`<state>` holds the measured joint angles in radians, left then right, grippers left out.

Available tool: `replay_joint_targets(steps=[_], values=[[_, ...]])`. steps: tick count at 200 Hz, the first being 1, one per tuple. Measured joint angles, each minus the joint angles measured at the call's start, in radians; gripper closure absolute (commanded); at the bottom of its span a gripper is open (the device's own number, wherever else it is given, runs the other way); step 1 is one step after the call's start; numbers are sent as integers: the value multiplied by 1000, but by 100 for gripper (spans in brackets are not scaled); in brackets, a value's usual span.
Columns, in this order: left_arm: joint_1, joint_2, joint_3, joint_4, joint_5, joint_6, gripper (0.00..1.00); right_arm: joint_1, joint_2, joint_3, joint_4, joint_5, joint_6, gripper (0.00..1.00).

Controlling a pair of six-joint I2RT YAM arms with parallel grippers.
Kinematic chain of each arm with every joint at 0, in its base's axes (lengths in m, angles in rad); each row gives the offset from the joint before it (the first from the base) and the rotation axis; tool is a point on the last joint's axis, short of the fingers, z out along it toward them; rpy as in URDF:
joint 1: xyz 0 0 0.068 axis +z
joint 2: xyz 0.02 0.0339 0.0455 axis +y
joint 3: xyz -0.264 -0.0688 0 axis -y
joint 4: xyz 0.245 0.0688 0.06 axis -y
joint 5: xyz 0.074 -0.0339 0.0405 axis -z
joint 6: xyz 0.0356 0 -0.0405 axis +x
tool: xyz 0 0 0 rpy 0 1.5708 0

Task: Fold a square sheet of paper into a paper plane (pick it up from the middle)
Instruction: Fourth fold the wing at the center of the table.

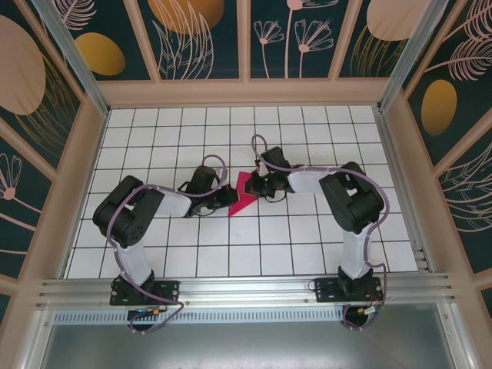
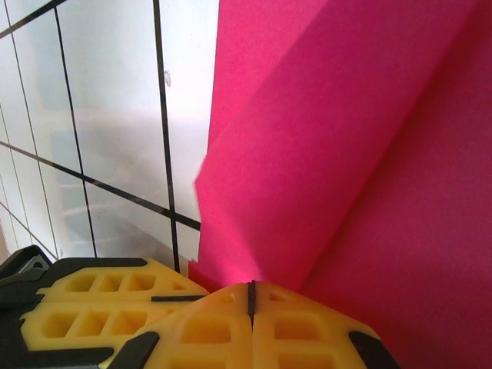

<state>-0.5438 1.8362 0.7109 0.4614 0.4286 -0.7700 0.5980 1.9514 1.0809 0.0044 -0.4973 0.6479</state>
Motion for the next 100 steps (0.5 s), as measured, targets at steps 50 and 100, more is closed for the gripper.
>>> replay_joint_targets(steps=[50,100], values=[[0,0,8,-18,-1,0,100,10,18,12,-5,7,-24,100],[0,-1,23,-50,-3,7,100,14,18,12,-11,35,-44,100]])
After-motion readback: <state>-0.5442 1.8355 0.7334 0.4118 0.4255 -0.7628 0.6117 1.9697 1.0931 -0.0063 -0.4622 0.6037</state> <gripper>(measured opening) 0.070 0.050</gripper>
